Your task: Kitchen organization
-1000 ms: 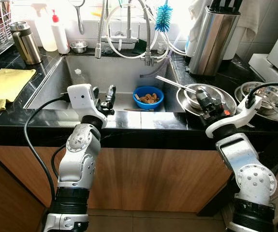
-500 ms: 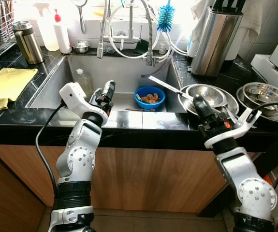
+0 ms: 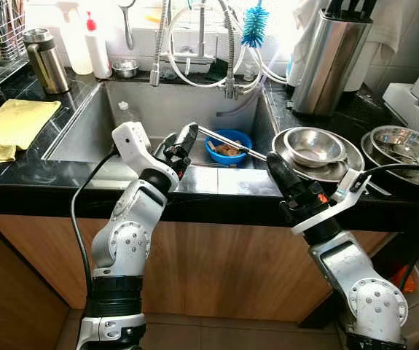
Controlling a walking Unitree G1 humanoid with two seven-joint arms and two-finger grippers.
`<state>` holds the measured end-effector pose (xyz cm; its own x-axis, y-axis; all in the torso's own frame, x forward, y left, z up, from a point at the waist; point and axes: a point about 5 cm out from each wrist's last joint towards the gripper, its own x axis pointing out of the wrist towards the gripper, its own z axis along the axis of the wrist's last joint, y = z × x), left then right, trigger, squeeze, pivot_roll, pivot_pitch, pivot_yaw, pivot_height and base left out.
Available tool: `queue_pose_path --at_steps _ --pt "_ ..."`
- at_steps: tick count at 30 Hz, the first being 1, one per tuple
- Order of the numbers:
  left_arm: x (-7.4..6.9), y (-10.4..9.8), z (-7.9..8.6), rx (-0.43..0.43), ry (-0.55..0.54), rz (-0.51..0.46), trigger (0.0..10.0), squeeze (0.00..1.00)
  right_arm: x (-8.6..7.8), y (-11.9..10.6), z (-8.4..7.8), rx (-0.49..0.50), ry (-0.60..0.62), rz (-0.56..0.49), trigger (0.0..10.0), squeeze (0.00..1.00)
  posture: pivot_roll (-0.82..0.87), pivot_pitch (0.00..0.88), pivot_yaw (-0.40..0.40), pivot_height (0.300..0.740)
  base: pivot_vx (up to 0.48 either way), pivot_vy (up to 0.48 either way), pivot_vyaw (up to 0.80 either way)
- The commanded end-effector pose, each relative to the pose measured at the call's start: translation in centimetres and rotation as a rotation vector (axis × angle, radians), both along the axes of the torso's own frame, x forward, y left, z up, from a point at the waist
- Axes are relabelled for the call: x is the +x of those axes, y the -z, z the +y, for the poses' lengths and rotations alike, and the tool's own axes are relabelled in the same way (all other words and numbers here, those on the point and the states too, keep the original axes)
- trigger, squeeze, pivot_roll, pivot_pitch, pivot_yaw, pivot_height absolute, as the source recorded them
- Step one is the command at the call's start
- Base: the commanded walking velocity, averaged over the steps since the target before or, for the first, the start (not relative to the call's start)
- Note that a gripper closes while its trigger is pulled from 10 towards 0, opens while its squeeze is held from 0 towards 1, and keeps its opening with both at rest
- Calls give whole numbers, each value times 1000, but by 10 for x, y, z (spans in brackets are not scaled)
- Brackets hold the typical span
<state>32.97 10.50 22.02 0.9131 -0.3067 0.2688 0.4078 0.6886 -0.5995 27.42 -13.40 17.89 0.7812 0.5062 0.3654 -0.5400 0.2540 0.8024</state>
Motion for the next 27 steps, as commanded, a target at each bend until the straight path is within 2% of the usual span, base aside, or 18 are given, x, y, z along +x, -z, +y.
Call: queue_pose_path --at_steps 1,3,8,11,14,20,27 --pt "-3 -2 -3 6 23 -4 10000 0 -2 -7 1 -1 -7 -38 10000 0 -38 35 -49 740 0 0 0" --pt "-3 -2 -3 -6 28 0 10000 0 -2 -8 2 -1 -14 -47 10000 0 -38 35 -49 740 0 0 0" --pt "-6 -6 -7 -112 85 5 10000 0 -4 -7 4 -10 -25 -49 10000 0 -35 38 -50 740 0 0 0" --pt "-7 -7 -8 -142 104 8 10000 0 -4 -7 5 -8 -27 -52 10000 0 -36 39 -50 740 0 0 0" --pt "-8 -7 -9 -128 110 1 10000 0 -3 -8 6 -8 -30 -56 10000 0 -37 41 -51 740 0 0 0" --pt "-10 -9 -13 -200 156 12 10000 0 -3 -7 7 -9 -29 -54 10000 0 -36 42 -52 740 0 0 0" --pt "-13 -13 -18 -224 201 3 10000 0 -2 -7 7 -11 -27 -59 10000 0 -36 42 -53 740 0 0 0"
